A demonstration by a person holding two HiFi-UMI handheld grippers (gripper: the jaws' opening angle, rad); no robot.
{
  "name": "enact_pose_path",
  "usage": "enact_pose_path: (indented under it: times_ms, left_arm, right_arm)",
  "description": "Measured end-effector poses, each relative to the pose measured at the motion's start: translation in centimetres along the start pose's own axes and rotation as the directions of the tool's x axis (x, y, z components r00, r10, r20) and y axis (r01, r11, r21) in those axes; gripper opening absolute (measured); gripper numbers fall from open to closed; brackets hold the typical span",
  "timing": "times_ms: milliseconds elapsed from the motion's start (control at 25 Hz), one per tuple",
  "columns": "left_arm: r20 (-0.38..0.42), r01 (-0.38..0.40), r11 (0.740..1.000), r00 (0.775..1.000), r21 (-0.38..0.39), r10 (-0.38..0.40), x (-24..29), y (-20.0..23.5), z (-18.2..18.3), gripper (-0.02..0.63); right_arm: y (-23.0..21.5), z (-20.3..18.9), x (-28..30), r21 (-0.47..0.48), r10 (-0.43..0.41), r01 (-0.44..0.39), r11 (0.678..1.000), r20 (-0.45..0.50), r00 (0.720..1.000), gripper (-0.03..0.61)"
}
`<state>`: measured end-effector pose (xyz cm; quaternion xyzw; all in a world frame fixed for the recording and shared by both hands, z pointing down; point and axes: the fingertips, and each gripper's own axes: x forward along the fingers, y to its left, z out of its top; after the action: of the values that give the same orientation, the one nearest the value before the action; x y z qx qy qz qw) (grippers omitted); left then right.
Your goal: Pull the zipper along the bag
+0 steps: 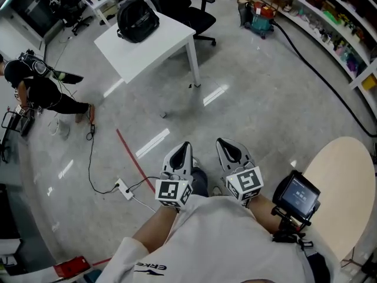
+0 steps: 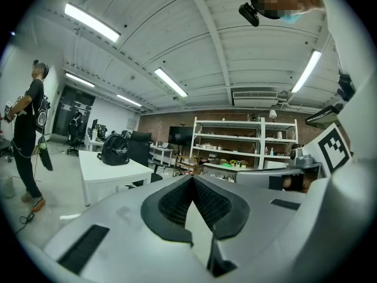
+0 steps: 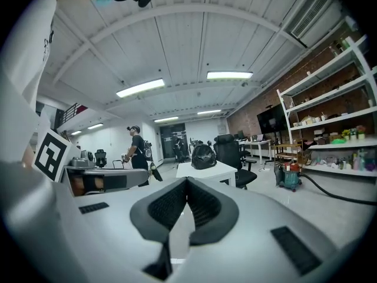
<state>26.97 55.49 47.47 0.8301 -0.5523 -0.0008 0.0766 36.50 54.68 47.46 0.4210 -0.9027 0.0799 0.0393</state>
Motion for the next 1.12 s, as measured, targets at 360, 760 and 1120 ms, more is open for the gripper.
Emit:
enact_pose_path:
  times_ms: [360, 760, 1120]
  left_arm:
    - [0.029, -0.012, 0.999, 0.999, -0.029, 0.013, 7.5, 6.9, 0.9, 0.003]
    - [0.058, -0.015, 0.999, 0.998, -0.043, 0.018, 14.4, 17.2, 4.8, 0.002]
    - [0.016, -0.106, 0.993, 0.994, -0.054, 0.107, 17.8, 24.1, 5.7, 0.003]
  right_arm:
    - [-3.2, 1.2, 8.7, -0.039, -0.016, 0.016, 0.999, -0.011, 1.000, 0.003]
    - [-4.4, 6.0, 21.2, -0.092, -0.004, 0.005, 0.996, 0.007, 1.000, 0.004]
    - [-4.7, 6.8, 28.7, -0.103, 0.035, -0.039, 0.994, -0.040, 0.999, 0.003]
